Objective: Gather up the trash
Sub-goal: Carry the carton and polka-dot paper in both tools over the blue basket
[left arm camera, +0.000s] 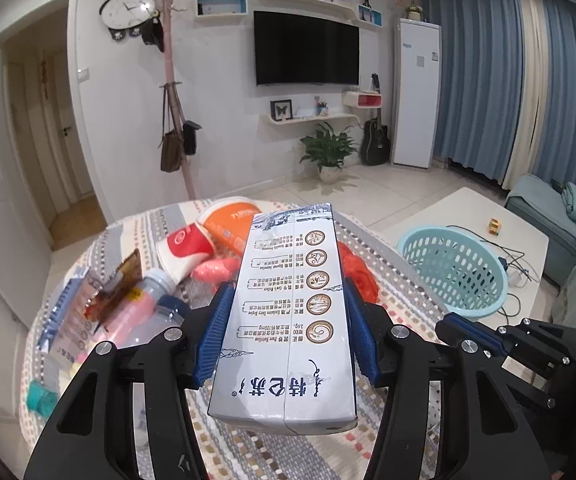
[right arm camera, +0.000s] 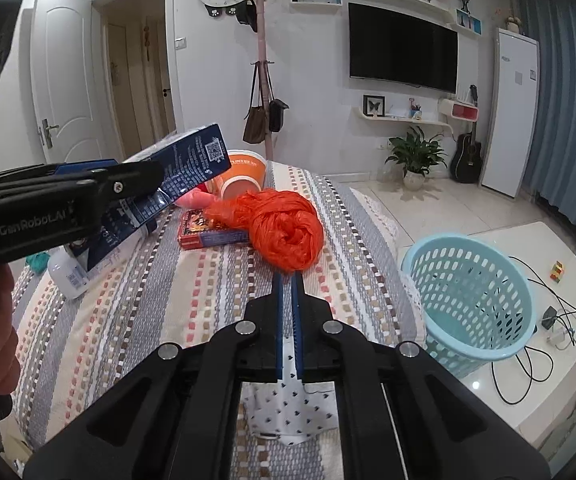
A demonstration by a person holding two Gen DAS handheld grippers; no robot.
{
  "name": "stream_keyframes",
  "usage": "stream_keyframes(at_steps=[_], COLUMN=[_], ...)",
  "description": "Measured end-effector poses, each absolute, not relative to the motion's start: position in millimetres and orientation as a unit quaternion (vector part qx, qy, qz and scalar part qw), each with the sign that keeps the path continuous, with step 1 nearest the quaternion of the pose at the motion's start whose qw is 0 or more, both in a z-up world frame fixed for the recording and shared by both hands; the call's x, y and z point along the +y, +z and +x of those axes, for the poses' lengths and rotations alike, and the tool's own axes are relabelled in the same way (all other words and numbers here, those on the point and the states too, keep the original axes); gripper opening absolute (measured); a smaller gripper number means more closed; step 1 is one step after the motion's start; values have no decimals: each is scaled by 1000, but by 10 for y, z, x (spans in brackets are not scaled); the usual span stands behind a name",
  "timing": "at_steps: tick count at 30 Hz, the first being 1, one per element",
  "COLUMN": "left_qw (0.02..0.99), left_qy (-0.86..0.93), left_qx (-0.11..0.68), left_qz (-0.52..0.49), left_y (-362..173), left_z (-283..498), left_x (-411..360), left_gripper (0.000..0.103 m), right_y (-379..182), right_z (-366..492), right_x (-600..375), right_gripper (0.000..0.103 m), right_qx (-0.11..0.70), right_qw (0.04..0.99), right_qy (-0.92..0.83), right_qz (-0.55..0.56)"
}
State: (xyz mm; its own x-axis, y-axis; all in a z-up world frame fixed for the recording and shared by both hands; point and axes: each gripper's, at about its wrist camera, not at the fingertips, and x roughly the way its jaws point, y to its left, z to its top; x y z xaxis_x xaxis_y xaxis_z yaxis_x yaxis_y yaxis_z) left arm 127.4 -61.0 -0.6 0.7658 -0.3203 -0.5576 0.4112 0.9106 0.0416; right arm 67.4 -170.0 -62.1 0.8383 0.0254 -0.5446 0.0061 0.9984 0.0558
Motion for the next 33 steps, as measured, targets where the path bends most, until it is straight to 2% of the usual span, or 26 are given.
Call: stream_keyframes(at_steps=[13, 14, 16, 17, 18, 22, 27, 33], left_qw=[936, 936, 935, 934, 934, 933, 931, 931], left_qy=[-196, -196, -197, -199, -199, -201, -204, -204], left_qx=[283, 284, 286, 288, 289, 292, 296, 297], left_qz=[73, 71, 68, 67, 68, 67, 61, 61], left_y=[-47, -54, -67, -79, -91, -108, -151, -184], left_z=[1241, 1245, 1258, 1267, 1274, 1290, 1291, 1279], left_x=[-616, -615, -605, -603, -601, -587, -555, -542], left_gripper=[53, 53, 53, 53, 53, 53, 53, 53], right_y=[-789, -836, -911, -966, -1018, -1125, -1198, -1282], right_z=[760, 777, 788, 787, 763, 686, 665, 675], right_x=[-2103, -2110, -2078, -2050, -2025, -1893, -1721, -1719], right_gripper=[5, 11, 29, 49, 58, 60, 67, 68], right_qx=[332, 345, 361, 371, 375, 384, 394, 402], right_qw=[934, 930, 925, 921, 920, 916, 912, 907], right_qy=[56, 57, 63, 65, 66, 82, 94, 96], right_qz=[117, 113, 105, 101, 97, 82, 70, 80])
